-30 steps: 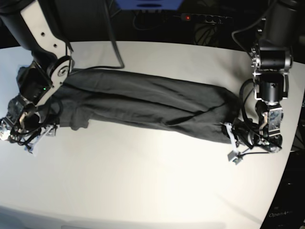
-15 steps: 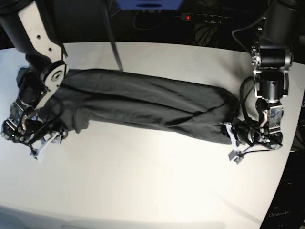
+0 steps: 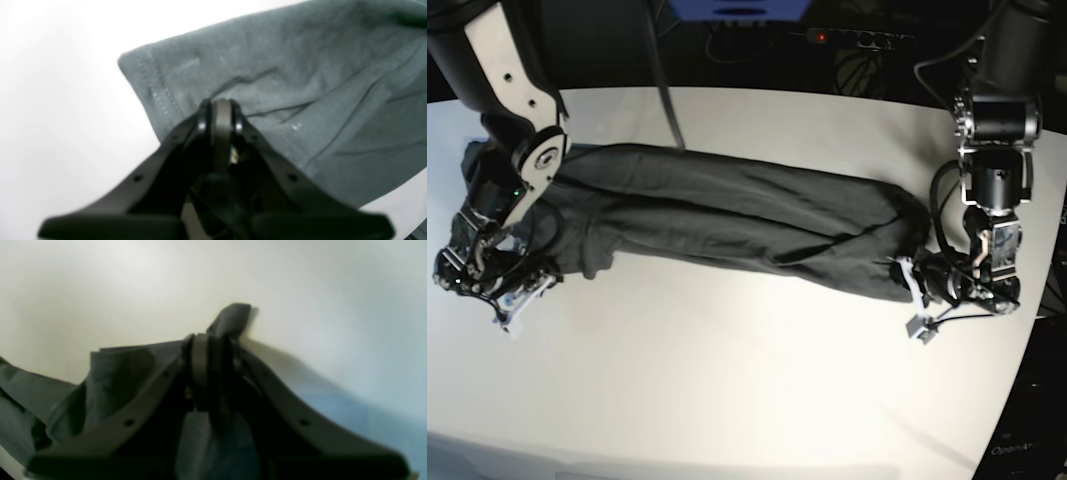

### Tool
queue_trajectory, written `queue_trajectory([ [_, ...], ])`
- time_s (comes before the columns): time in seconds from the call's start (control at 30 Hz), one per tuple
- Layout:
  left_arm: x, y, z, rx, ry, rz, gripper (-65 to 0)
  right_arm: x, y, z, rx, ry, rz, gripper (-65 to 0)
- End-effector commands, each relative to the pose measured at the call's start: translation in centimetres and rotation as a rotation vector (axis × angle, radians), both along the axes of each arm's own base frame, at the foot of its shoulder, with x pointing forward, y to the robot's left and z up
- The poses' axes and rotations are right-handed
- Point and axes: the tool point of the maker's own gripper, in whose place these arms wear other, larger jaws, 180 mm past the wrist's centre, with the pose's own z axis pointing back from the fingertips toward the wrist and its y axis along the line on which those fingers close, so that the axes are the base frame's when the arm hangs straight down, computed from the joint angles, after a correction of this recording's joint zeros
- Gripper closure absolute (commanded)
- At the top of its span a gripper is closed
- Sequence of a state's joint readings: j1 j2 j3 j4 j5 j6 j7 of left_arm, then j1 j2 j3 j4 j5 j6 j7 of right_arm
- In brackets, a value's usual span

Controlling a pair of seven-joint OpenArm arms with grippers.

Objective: Fold the T-shirt properly
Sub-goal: 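Open the right gripper and pinch the strip's end again, then drag the right gripper's end along the table to straighten the strip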

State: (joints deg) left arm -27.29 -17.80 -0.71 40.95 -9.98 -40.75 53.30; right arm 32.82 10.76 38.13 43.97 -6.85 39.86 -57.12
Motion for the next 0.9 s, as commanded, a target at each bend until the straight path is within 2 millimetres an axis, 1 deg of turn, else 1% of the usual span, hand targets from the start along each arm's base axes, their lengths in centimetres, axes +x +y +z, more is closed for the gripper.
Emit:
queue_trajectory([
  [0.0, -11.1, 1.1, -5.9, 0.187, 0.373, -0.113, -3.7, -1.5, 0.3, -0.8, -0.014, 0.085, 0.032, -5.4],
  [0.07, -11.1, 1.1, -5.9, 0.187, 0.373, -0.113, -3.7, -1.6, 0.2, -0.8, -0.016, 0.09, 0.033, -1.3],
  [0.1, -11.1, 1.1, -5.9, 0.187, 0.373, -0.113, -3.7, -1.5, 0.1, -0.8, -0.021, 0.091, 0.038, -0.6],
  [0.13, -11.1, 1.0, -5.9, 0.186, 0.372, -0.114, -3.7, -1.5, -0.5, -0.6, -0.042, 0.094, 0.046, -0.7],
  [0.3, -11.0, 0.9, -6.0, 0.184, 0.368, -0.113, -3.7, -1.3, -0.9, -0.3, -0.071, 0.09, 0.067, -0.7],
  [0.4, -11.0, 1.0, -5.9, 0.185, 0.368, -0.112, -3.7, -0.9, -2.5, 0.9, -0.117, 0.062, 0.05, -0.7],
  [0.53, -11.0, 1.0, -5.9, 0.185, 0.368, -0.112, -3.7, -1.2, -4.0, 2.2, -0.2, 0.033, 0.046, -0.7],
  [0.63, -11.1, 1.0, -6.0, 0.185, 0.37, -0.112, -3.7, -2.4, -5.1, 2.6, -0.25, 0.038, 0.034, -0.7],
  [0.7, -11.1, 1.0, -6.0, 0.185, 0.37, -0.112, -3.7, -2.5, -5.0, 3.0, -0.281, 0.024, 0.044, -0.7],
  [0.8, -11.1, 0.9, -6.0, 0.182, 0.37, -0.114, -3.7, -3.0, -5.4, 4.3, -0.364, -0.008, 0.069, -0.7],
  [0.87, -11.1, 0.9, -6.0, 0.182, 0.37, -0.114, -3.7, -2.9, -4.7, 5.0, -0.388, -0.044, 0.091, -0.7],
])
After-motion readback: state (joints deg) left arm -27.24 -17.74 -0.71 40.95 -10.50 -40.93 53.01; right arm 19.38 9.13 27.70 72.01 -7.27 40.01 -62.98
